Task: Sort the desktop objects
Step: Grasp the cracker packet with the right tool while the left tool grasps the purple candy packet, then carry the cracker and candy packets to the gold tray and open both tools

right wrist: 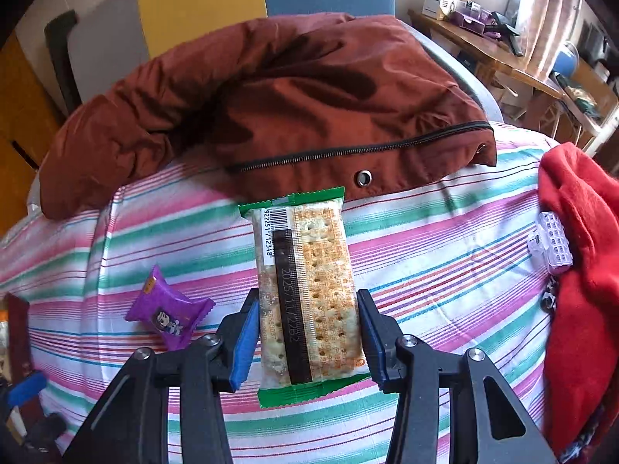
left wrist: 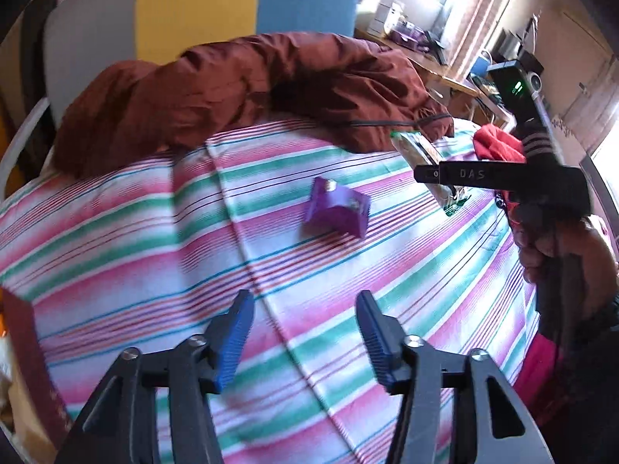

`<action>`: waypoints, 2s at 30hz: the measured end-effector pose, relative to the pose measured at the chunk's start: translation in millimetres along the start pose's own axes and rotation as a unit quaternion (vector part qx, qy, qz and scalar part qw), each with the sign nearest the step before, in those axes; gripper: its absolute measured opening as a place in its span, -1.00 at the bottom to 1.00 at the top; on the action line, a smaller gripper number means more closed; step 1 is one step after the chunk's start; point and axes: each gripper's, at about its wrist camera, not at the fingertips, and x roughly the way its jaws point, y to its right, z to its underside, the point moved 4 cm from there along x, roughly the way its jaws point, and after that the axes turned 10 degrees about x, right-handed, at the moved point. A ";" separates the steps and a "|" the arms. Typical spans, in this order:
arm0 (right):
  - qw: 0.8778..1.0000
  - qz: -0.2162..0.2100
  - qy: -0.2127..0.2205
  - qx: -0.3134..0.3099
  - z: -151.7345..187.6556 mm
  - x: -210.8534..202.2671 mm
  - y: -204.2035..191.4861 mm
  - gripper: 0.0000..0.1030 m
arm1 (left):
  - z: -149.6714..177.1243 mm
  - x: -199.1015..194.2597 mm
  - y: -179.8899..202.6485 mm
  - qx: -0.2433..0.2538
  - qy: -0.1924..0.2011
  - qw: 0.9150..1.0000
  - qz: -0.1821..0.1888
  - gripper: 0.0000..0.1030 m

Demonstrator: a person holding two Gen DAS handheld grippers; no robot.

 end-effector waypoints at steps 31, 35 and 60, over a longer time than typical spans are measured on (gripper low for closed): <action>0.999 -0.012 -0.018 -0.024 -0.3 11.6 -18.9 -0.07 | -69.1 108.2 15.9 0.124 -0.023 0.992 0.001 -0.09; 0.999 -0.012 -0.025 -0.035 3.0 16.0 -23.1 -0.07 | -57.6 99.0 7.6 0.113 -0.016 0.993 0.007 -0.12; 0.970 -0.138 -0.029 -0.197 69.0 0.0 -135.0 -0.07 | 21.0 -81.2 -54.4 -0.039 0.091 0.995 -0.035 -0.13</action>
